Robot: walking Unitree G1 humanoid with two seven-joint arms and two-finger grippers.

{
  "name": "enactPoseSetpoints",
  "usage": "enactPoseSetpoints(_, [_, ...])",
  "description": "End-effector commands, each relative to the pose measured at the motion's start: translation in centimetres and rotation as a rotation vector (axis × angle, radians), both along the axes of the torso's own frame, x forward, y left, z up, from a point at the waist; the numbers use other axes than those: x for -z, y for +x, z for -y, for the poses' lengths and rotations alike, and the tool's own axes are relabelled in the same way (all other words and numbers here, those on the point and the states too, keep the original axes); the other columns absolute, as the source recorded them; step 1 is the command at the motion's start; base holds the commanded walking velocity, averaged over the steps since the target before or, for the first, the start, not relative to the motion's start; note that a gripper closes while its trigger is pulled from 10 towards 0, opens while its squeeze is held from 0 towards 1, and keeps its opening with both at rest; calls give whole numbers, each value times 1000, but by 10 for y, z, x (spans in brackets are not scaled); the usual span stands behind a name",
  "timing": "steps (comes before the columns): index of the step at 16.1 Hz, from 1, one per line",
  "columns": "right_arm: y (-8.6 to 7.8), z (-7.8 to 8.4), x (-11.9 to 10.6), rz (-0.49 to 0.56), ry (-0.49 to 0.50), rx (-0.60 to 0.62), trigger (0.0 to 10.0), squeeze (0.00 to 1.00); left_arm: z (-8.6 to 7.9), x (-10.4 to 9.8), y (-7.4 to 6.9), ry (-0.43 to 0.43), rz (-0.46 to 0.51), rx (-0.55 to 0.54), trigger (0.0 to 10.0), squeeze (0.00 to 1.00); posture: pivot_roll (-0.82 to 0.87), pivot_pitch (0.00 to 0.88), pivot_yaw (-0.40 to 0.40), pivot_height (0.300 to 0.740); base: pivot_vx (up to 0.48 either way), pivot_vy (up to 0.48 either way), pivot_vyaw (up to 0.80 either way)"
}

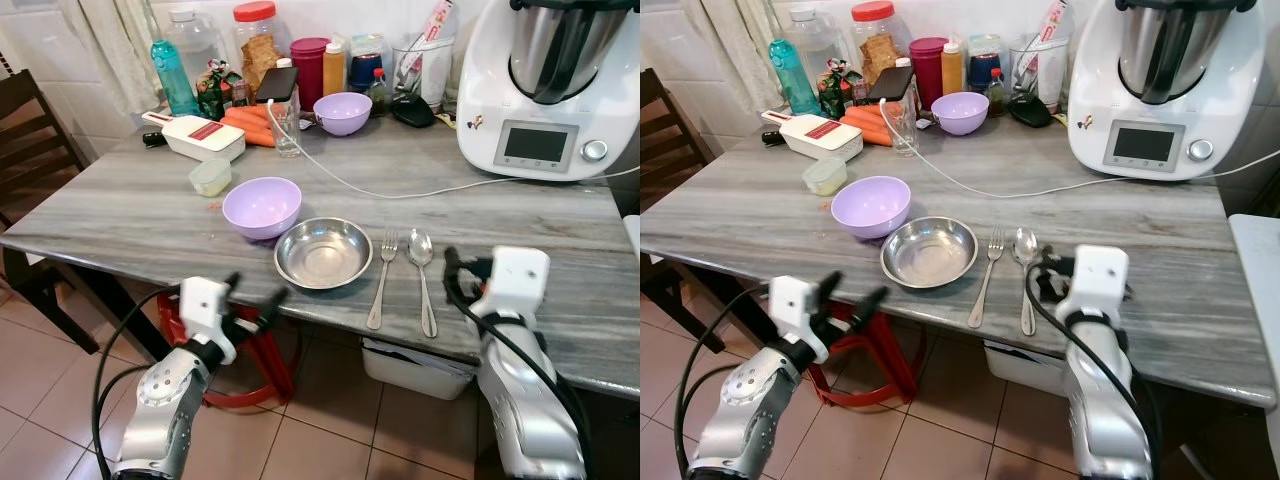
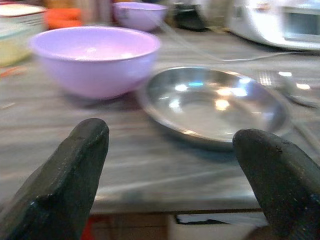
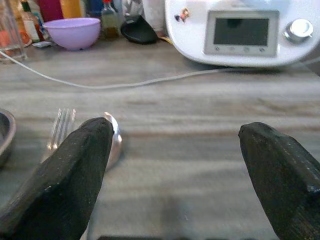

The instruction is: Setting the table

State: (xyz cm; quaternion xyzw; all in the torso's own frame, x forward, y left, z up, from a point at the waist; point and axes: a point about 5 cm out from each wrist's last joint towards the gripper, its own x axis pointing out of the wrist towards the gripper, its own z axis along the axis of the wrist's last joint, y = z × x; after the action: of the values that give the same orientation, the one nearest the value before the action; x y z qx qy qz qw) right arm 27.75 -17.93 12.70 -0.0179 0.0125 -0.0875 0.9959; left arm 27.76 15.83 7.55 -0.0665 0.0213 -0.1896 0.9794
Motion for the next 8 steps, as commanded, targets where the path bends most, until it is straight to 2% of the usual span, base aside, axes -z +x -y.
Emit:
enactPoseSetpoints(1, [-4,1,-6,46,9,0,10000,1000,-11,-3,5,31,10,-113,10000,0,-129,0,97,740,0,0,0])
enactPoseSetpoints(3, [-8,2,-7,66,5,2,10000,1000,-16,-3,8,86,9,-219,10000,0,-130,0,97,740,0,0,0])
enactPoseSetpoints(4, [-9,2,-7,68,5,1,10000,780,-17,-4,9,88,10,-245,10000,0,-131,0,97,740,0,0,0])
enactPoseSetpoints(5, [-9,2,-6,65,18,3,10000,0,-17,-4,10,90,13,-265,10000,0,-132,0,98,740,0,0,0])
enactPoseSetpoints(6, [-9,2,-5,64,22,5,10000,0,-17,-5,11,87,14,-271,10000,0,-132,0,99,740,0,0,0])
enactPoseSetpoints(8, [-10,2,-4,63,33,9,10000,0,-15,-6,13,76,10,-290,10000,0,-134,0,99,740,0,0,-800])
